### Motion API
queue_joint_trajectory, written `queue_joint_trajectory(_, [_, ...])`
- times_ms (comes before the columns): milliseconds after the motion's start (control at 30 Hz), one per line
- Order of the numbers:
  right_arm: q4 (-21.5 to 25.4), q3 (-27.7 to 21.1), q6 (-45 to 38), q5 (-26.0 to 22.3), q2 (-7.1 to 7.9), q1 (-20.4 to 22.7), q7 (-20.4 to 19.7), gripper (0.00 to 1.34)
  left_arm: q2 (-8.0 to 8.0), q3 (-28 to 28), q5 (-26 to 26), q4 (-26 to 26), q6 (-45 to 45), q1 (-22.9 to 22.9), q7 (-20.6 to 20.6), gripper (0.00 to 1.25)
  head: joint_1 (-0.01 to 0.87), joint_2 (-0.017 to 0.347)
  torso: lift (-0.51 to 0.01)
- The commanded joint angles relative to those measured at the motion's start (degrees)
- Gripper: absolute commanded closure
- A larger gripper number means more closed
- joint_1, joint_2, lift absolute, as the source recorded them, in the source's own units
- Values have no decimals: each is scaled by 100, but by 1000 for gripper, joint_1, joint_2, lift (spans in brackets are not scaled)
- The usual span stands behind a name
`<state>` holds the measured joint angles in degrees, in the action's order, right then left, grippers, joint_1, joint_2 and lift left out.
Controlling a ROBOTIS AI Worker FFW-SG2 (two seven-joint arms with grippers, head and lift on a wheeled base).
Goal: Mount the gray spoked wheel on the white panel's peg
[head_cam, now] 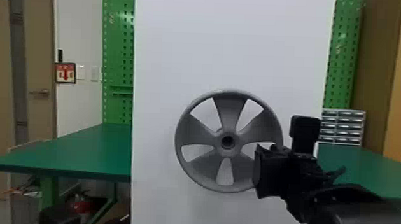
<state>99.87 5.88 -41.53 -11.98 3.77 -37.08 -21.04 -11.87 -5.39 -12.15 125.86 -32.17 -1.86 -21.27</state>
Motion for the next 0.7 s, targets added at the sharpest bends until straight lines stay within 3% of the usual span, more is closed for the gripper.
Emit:
queue_joint_trajectory(0, [-38, -17, 39, -50, 1, -19, 4, 1173, 0, 3, -6, 0, 0, 1, 0, 467, 123, -8, -408])
queue_joint_trajectory(667, [-29, -131, -171, -674, -122, -150, -313, 1176, 0, -5, 2, 0, 0, 10, 0, 467, 123, -8, -408])
